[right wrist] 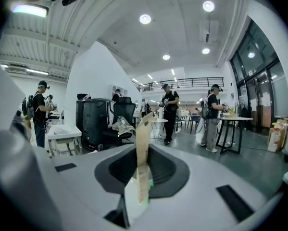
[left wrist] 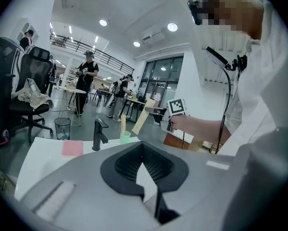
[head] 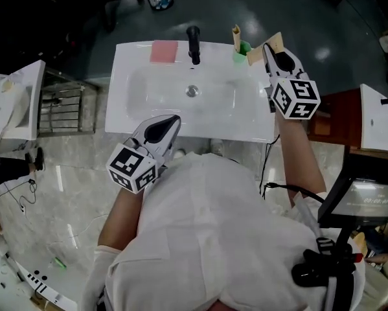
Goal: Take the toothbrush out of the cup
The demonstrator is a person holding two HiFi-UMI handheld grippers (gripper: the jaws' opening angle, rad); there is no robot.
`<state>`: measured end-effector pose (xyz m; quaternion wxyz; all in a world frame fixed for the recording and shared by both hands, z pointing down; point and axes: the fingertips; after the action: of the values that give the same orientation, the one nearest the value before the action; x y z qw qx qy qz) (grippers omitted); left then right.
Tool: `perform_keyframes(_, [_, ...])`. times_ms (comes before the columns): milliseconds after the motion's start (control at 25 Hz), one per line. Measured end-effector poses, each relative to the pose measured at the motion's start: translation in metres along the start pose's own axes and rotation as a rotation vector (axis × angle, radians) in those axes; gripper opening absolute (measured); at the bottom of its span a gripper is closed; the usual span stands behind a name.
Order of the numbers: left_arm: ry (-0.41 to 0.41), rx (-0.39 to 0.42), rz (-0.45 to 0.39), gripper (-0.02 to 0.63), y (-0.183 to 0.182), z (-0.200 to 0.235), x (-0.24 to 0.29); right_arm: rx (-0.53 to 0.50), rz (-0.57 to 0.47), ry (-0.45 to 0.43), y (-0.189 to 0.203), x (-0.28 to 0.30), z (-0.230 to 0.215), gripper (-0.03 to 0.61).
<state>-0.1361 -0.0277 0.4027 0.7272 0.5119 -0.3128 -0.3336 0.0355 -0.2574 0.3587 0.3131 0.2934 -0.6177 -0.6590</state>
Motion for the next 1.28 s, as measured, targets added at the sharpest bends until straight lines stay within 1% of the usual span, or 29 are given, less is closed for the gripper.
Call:
perform_keyframes(240, [0.059,0.016,0.002,0.006,-0.004,0.002,-0.003,0.012,0.038,0.034,0.006,-0.030,0.017,0.055])
perform_keyframes(480, [0.117,0.023,0.001,0.006,0.000,-0.001,-0.027,0.023,0.083,0.040,0.017,-0.065,0.060,0.055])
perform_keyframes(600, [0.135,0.024,0.002,0.006,0.002,0.001,-0.033,0.034,0.097,0.037,0.021,-0.075,0.076,0.055])
perform_keyframes(840, [0.160,0.024,0.014,0.006,0.003,0.001,-0.036,0.049,0.120,0.036,0.026,-0.090,0.095,0.055])
perform_keyframes(1080, [0.200,0.019,0.022,0.006,0.016,0.002,-0.061,0.054,0.135,0.049,0.033,-0.110,0.131,0.055])
perform_keyframes(1280, [0.230,0.000,0.045,0.006,0.020,0.004,-0.057,0.076,0.157,0.052,0.039,-0.115,0.142,0.054])
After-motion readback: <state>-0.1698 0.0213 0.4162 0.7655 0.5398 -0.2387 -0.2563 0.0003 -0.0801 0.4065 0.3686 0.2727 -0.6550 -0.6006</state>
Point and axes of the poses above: the fingertips, and each gripper's own axes: x forward along the fingers, z to its left, y out of its underside, and after that the axes turned 12 degrees about -z, right-handed
